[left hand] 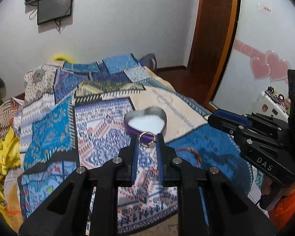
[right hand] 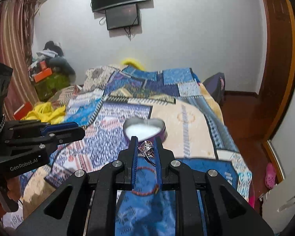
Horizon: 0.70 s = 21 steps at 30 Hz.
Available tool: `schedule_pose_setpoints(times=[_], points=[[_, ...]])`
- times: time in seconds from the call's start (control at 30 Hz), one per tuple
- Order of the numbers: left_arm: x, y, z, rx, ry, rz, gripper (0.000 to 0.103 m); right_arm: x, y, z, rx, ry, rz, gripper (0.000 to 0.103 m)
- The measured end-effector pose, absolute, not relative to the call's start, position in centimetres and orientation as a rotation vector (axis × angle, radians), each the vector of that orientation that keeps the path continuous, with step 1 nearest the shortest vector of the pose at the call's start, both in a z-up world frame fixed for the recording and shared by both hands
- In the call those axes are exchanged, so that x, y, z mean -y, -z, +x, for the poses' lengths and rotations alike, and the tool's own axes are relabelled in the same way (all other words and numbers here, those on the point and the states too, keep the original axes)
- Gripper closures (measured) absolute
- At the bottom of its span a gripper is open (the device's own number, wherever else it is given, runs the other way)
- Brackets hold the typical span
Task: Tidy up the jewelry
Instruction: 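Carry the silver ring into the purple heart tin and open the left gripper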
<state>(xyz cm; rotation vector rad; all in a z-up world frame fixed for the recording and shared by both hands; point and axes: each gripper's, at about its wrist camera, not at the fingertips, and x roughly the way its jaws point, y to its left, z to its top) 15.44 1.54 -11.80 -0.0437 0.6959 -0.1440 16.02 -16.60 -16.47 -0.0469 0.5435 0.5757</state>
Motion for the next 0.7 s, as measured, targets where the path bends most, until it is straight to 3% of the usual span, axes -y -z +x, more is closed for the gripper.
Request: schedule_pose_setpoints(times=[0.7], points=[[-2.8,14.0,22.2,-0.735,0.125,-0.086,0.087,14.7,16.7,22.2,-0.540,-0.564,-0.028,0.089]])
